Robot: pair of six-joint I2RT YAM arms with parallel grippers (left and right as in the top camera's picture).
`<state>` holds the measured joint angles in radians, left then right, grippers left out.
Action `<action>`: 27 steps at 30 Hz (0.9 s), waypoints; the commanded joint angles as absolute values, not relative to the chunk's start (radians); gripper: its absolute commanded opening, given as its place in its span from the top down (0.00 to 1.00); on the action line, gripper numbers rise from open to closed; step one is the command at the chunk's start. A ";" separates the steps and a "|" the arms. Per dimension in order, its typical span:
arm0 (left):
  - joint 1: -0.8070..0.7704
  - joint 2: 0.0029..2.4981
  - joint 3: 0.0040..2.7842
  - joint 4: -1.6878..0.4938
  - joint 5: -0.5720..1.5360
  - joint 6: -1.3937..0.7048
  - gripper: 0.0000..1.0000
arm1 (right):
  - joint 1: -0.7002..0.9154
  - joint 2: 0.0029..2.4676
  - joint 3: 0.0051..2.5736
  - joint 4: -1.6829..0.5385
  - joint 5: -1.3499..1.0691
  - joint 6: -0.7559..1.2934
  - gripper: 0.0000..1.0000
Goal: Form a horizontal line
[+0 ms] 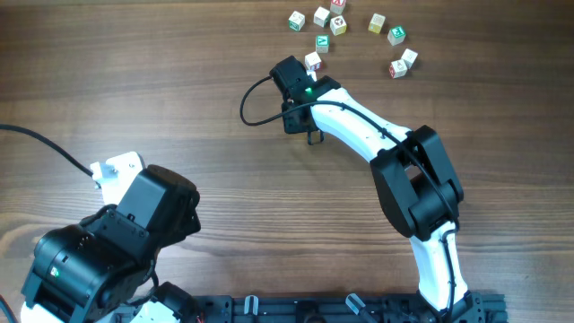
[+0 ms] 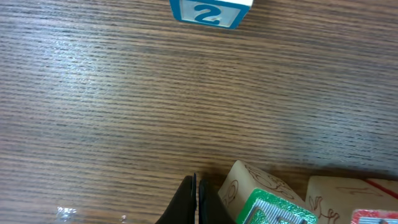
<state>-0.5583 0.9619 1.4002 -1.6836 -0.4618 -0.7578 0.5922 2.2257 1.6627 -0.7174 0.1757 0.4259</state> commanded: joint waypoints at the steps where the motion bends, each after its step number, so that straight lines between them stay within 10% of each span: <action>1: -0.558 0.958 1.403 -1.684 -0.461 -0.760 0.00 | 0.591 2.242 1.660 -0.712 0.227 0.426 0.95; 27: -0.558 0.958 1.403 -1.684 -0.461 -0.760 0.00 | 0.591 2.242 1.660 -0.719 0.230 0.451 0.95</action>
<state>-0.5583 0.9619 1.4002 -1.6836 -0.4618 -0.7578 0.5922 2.2257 1.6627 -0.7017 0.2077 0.4347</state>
